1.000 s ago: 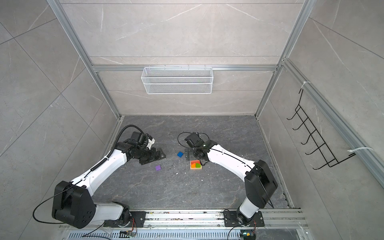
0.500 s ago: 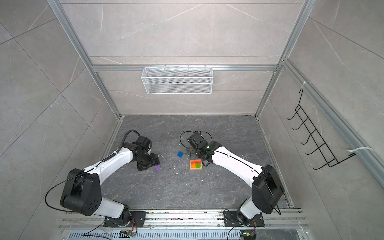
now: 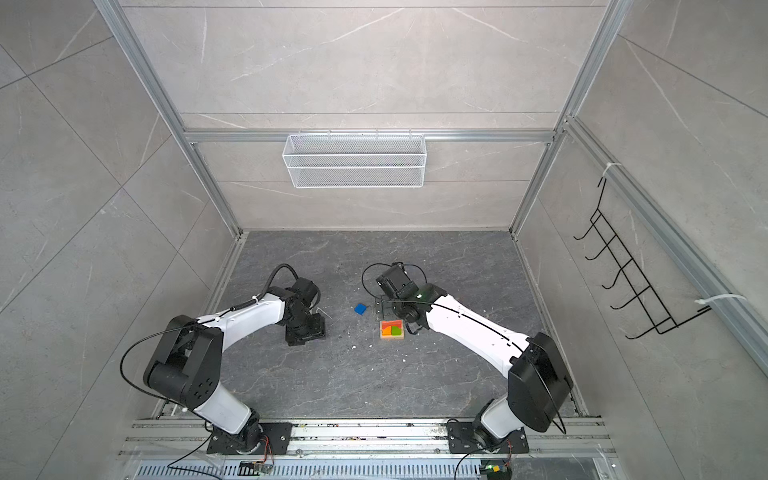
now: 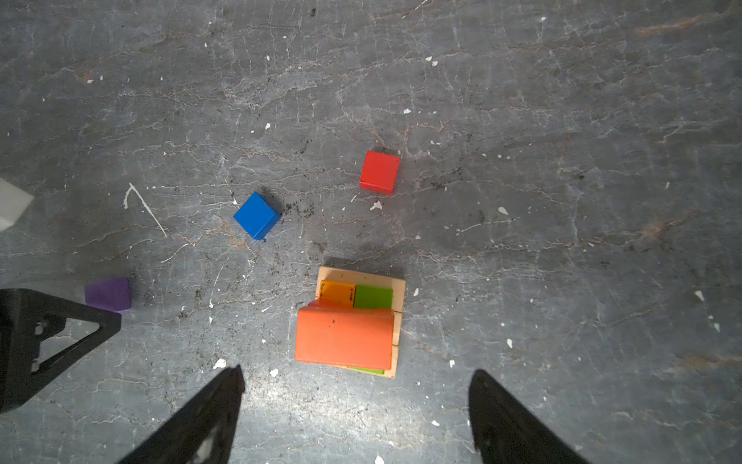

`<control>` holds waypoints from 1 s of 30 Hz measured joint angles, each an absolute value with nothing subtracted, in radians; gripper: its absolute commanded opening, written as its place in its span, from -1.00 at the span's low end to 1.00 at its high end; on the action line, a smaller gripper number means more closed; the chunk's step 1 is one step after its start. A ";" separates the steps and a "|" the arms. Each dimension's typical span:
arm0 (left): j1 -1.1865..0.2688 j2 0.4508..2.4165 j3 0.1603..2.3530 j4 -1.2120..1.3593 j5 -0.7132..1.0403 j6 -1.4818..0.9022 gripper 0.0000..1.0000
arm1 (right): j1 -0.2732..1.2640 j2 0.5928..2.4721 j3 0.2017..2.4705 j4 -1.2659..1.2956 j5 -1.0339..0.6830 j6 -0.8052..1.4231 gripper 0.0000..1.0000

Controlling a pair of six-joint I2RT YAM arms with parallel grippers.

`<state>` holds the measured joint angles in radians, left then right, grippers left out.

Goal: Build the wood block tower
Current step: 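Lower the left gripper onto the purple cube while the right gripper holds still, then grasp the purple cube with the left gripper and lift it toward the stack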

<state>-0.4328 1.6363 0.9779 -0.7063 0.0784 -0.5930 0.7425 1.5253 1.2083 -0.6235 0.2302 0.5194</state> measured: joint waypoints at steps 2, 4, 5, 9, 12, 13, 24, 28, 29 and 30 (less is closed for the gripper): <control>-0.434 1.650 0.985 -0.704 0.072 -0.595 0.24 | 0.743 1.525 1.205 -0.624 0.230 0.519 0.69; -0.434 1.665 0.994 -0.702 0.060 -0.595 0.20 | 0.743 1.525 1.203 -0.624 0.230 0.519 0.69; -0.434 1.673 1.000 -0.702 0.053 -0.595 0.18 | 0.743 1.525 1.203 -0.624 0.230 0.519 0.69; -0.434 1.698 1.020 -0.702 0.025 -0.595 0.09 | 0.743 1.524 1.199 -0.623 0.230 0.519 0.68; -0.434 1.708 1.032 -0.702 0.003 -0.595 0.04 | 0.743 1.524 1.194 -0.624 0.229 0.519 0.68; -0.434 1.711 1.034 -0.702 0.000 -0.595 0.00 | 0.743 1.524 1.193 -0.623 0.229 0.519 0.68; -0.453 1.732 1.052 -0.703 -0.026 -0.595 -0.51 | 0.743 1.523 1.191 -0.623 0.229 0.519 0.66; -0.494 1.732 1.073 -0.712 -0.027 -0.596 -0.52 | 0.743 1.522 1.190 -0.624 0.230 0.519 0.65; -0.512 1.733 1.083 -0.712 -0.026 -0.596 -0.52 | 0.743 1.520 1.190 -0.624 0.232 0.519 0.65; -0.528 1.734 1.092 -0.712 -0.026 -0.598 -0.52 | 0.743 1.519 1.189 -0.623 0.233 0.519 0.65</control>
<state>-0.5278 1.7344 1.0920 -0.7124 -0.0261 -0.5980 0.7425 1.5188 1.1889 -0.6231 0.2329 0.5194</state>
